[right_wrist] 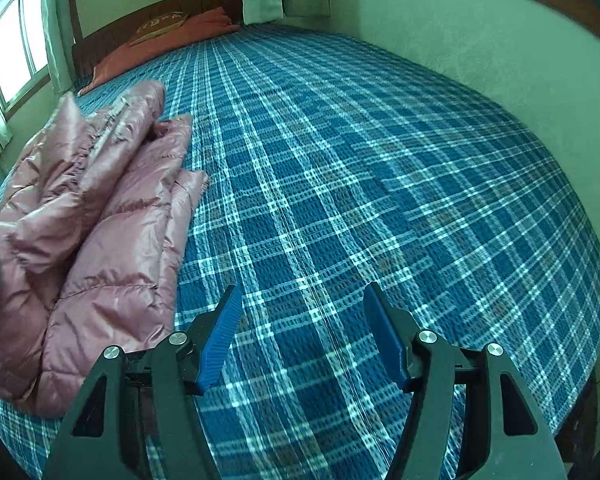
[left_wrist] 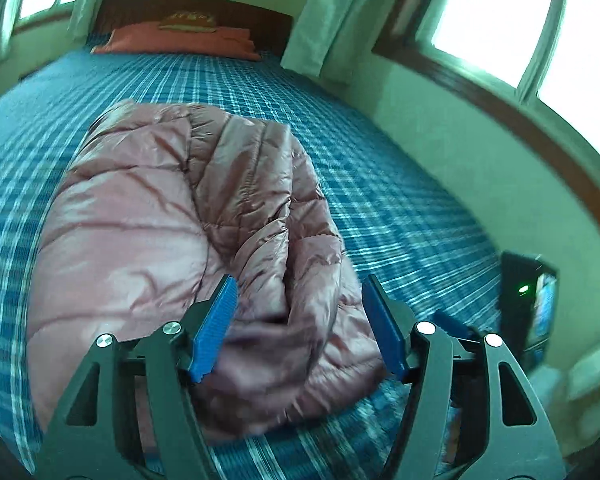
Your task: Fold large clothes
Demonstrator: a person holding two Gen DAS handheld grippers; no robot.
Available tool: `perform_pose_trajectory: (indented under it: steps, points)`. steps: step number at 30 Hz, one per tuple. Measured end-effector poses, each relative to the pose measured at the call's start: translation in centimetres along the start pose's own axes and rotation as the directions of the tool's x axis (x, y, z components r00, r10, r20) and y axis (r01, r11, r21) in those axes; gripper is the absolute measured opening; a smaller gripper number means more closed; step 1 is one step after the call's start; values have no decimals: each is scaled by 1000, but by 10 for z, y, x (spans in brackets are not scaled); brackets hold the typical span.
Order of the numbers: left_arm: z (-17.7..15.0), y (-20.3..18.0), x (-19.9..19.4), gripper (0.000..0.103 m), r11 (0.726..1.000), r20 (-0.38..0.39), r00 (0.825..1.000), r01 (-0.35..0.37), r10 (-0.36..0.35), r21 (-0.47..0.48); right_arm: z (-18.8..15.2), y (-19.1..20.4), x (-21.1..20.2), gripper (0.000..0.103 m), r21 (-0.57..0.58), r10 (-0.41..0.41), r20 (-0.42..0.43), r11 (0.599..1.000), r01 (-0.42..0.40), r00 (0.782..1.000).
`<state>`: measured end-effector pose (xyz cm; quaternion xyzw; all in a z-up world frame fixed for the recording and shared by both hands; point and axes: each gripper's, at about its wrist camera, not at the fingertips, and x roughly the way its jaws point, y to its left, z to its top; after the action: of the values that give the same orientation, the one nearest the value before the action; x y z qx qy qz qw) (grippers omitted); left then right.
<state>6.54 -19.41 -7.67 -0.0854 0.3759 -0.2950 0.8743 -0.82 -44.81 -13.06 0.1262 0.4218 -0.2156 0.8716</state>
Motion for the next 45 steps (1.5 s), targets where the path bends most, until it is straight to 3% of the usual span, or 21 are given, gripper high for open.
perform_pose_trajectory:
  steps: [7,12,17,19,21,28,35,39,45]
  points:
    - [-14,49,-53,66,983,38,999,36,-30,-179,0,10,-29,63,-10,20,48,1000,-20,999]
    - [-14,109,-70,73,945,90,995,-1,32,-326,7,23,-42,63,10,88,71,996,-89,994]
    - [-22,174,-54,75,826,66,998,52,-18,-561,17,38,-46,64,68,221,77,972,-226,972]
    - [-29,187,-45,75,783,57,997,71,-45,-618,22,45,-46,70,93,285,72,952,-291,956]
    - [-34,193,-41,75,760,54,997,77,-56,-646,24,52,-47,70,105,338,71,933,-344,938]
    - [-39,185,-42,75,765,91,993,116,-76,-633,18,75,-57,70,97,434,60,894,-438,899]
    - [-48,186,-34,77,721,109,989,145,-97,-677,10,95,-39,74,102,472,-11,877,-469,881]
    - [-47,183,-37,78,727,113,989,149,-98,-670,6,103,-33,74,95,489,-50,870,-484,871]
    - [-46,181,-40,79,745,122,989,145,-86,-651,11,96,-37,74,131,539,-34,837,-531,842]
